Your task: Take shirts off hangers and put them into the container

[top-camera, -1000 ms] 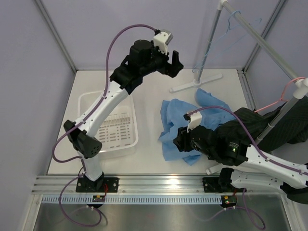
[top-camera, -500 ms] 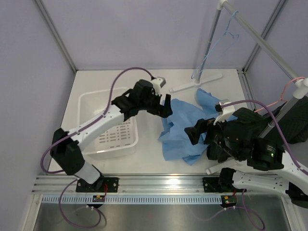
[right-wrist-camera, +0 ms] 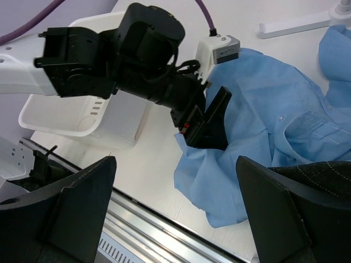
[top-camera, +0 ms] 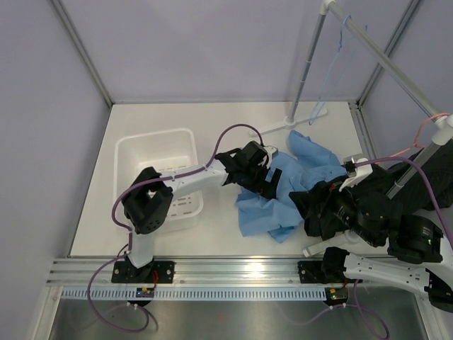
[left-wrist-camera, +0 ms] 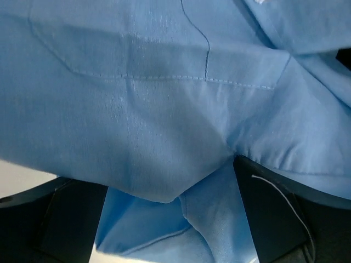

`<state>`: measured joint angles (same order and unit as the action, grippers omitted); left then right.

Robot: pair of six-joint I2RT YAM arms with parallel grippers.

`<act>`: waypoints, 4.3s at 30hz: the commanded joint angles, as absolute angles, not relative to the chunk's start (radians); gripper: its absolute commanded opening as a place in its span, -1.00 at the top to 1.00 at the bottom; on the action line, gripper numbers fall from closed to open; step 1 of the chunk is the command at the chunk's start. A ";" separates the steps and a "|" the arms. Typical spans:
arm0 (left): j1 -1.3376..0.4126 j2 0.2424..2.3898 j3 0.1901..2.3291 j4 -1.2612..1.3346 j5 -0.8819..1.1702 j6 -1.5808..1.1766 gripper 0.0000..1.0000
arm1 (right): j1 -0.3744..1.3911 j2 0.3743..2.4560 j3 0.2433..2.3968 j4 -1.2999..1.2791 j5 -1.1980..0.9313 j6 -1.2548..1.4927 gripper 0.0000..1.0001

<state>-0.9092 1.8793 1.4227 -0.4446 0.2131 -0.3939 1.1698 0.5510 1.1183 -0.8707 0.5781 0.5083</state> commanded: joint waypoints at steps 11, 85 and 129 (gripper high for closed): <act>-0.950 2.092 1.565 -0.492 -0.195 -0.475 -0.97 | 1.178 0.563 1.081 -0.839 0.551 0.518 -0.99; -0.772 1.256 2.203 0.445 -0.601 1.255 1.00 | 1.178 1.020 1.189 -0.586 0.184 0.388 -0.99; -0.433 0.940 1.265 -0.907 -1.098 -0.233 1.00 | 1.180 1.035 1.344 -0.699 0.189 0.407 -0.98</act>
<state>-0.4465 0.9600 1.2644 -0.9947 -1.1984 -0.2520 1.1709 1.0172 1.2835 -0.6952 0.1810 0.4076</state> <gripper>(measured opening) 0.020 0.992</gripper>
